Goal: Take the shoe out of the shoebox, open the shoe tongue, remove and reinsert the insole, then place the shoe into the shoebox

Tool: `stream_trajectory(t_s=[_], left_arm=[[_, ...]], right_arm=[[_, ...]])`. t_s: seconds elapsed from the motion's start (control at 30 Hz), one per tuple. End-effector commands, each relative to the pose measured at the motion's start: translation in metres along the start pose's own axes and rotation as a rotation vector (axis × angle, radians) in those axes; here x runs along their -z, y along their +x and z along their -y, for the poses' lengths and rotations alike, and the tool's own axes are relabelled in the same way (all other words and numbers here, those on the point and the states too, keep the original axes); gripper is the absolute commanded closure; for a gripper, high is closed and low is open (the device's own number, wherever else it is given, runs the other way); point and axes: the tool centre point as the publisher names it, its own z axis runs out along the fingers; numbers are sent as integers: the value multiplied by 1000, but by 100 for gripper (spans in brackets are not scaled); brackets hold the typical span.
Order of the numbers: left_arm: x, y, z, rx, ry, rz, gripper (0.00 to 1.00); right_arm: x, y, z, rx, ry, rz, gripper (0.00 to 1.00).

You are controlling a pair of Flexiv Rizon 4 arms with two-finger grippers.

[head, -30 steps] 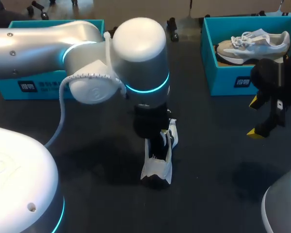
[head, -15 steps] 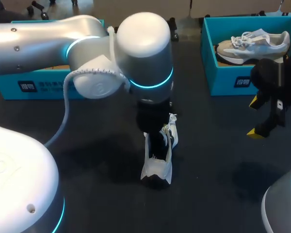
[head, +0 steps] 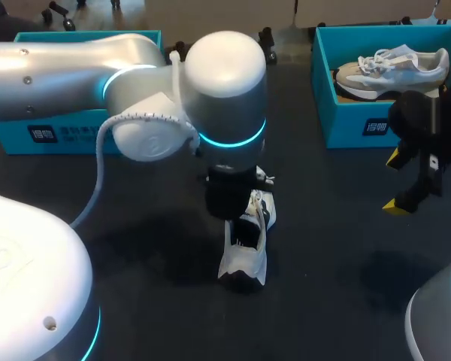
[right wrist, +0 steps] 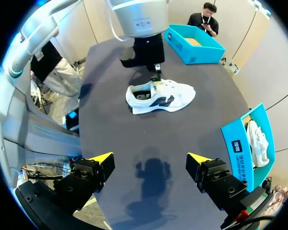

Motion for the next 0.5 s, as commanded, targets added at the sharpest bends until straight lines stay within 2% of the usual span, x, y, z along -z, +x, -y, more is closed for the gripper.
stream_trajectory(t_s=[0.03, 0.2, 0.3, 0.5], left_arm=[[-2, 3, 9, 21, -17, -11, 90], [15, 1, 3, 102, -23, 5, 76], [18, -1, 1, 143, -20, 12, 74], [7, -6, 7, 229, 21, -1, 73]], right_arm=[[-2, -2, -2, -1, 5, -3, 0], [-2, -2, -2, -1, 5, -3, 0], [-2, -2, -2, -1, 5, -3, 0], [-2, -2, -2, -1, 5, -3, 0]])
